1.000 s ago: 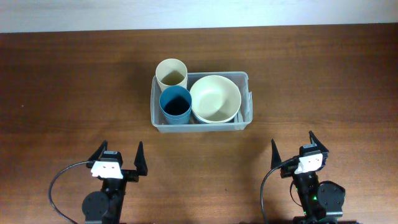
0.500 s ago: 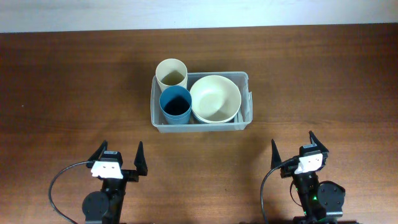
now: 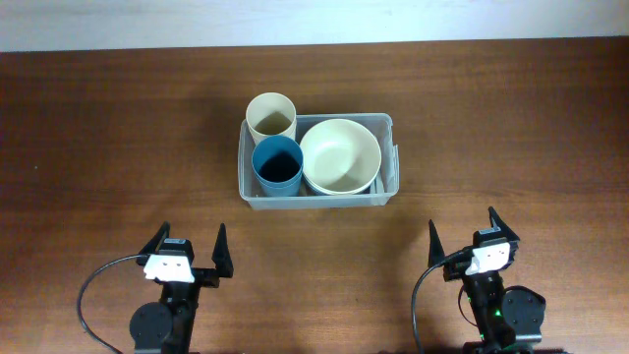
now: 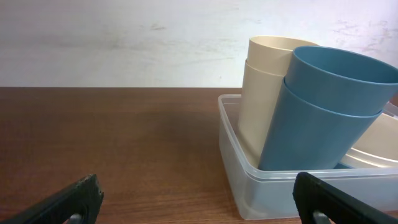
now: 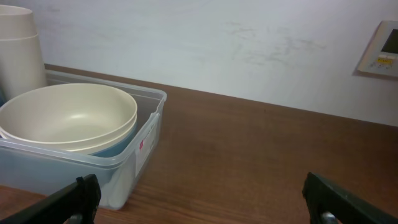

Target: Pack container

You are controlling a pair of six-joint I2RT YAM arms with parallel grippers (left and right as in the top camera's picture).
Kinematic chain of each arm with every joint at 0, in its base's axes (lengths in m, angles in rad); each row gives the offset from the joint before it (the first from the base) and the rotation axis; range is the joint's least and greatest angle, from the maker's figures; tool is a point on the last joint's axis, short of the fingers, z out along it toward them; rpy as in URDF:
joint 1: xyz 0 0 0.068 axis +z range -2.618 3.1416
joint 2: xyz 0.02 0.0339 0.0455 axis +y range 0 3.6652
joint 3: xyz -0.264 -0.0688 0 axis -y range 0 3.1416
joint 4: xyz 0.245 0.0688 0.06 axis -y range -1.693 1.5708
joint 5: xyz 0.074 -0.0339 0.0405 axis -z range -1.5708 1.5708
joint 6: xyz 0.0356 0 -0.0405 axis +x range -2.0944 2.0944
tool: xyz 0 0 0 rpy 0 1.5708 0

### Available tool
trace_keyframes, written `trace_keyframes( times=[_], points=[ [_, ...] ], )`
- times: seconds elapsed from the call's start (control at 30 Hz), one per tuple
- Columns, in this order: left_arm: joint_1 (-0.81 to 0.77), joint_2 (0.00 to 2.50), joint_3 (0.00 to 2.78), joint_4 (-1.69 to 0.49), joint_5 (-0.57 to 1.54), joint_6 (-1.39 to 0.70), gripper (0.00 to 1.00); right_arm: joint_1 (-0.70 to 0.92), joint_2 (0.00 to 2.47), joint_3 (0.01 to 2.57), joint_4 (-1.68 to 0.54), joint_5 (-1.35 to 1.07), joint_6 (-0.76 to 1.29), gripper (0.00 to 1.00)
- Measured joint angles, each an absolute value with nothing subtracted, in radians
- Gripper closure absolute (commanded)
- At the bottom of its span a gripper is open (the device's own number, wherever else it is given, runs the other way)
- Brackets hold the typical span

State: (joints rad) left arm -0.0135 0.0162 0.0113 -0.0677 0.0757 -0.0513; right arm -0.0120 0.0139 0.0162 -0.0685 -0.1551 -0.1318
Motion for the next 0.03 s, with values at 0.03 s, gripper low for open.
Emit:
trace_keyframes(
  times=[0.03],
  points=[
    [-0.014, 0.016, 0.011, -0.068, 0.076, -0.051, 0.0, -0.012, 0.014, 0.016, -0.068, -0.155, -0.131, 0.01]
  ],
)
